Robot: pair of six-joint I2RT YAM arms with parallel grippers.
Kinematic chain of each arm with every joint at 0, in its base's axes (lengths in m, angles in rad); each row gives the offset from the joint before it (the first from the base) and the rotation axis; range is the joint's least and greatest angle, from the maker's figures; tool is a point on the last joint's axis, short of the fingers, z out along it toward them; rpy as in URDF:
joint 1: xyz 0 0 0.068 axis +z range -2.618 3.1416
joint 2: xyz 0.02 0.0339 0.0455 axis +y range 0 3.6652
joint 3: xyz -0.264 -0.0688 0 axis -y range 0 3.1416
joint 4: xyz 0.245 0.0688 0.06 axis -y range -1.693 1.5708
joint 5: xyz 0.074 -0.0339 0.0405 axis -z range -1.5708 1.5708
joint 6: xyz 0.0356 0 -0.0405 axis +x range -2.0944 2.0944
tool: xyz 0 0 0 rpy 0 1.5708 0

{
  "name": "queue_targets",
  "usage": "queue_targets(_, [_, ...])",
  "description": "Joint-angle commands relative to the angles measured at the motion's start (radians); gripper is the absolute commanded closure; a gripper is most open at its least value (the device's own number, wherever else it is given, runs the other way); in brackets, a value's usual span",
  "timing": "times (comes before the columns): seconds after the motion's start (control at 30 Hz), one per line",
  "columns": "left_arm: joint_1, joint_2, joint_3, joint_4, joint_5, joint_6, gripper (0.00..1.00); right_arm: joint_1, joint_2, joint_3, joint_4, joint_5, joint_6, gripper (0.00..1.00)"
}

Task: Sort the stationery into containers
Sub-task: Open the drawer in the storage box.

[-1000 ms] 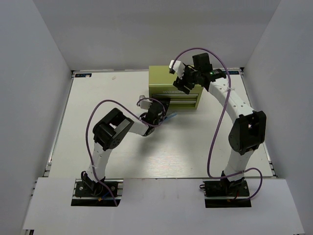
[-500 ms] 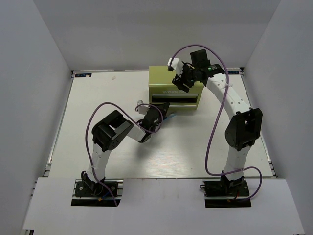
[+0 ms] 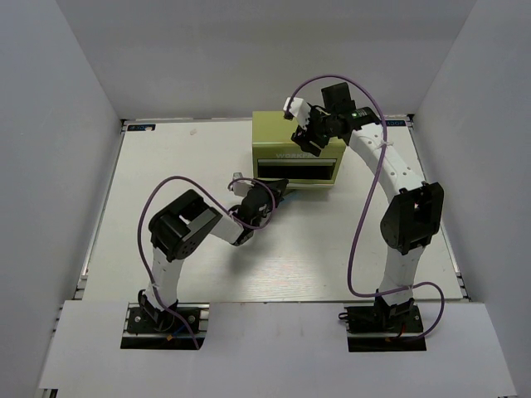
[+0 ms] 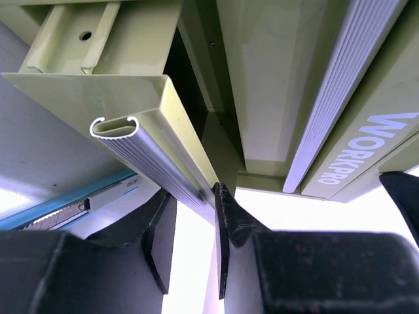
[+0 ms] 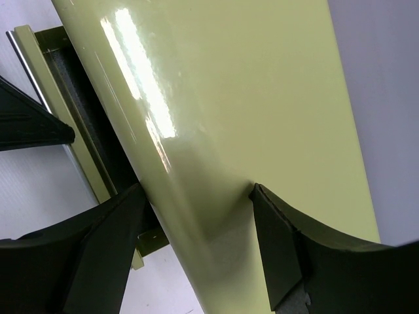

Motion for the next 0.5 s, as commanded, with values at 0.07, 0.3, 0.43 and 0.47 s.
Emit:
queue_targets(0.07, [0.011, -0.077, -0.022, -0.084, -0.015, 0.079, 0.45, -0.016, 0.047, -0.035, -0.001, 0.062, 0.031, 0.29])
queue_targets(0.3, [0.011, -0.140, -0.031, -0.117, 0.040, 0.185, 0.33, -0.019, 0.027, -0.058, -0.007, 0.035, 0.026, 0.29])
queue_targets(0.43, [0.011, -0.210, -0.031, -0.127, 0.133, 0.307, 0.33, -0.018, 0.000, -0.083, -0.007, 0.023, 0.020, 0.29])
queue_targets(0.47, [0.011, -0.228, -0.031, -0.144, 0.157, 0.341, 0.33, -0.015, -0.009, -0.091, -0.005, 0.019, 0.021, 0.29])
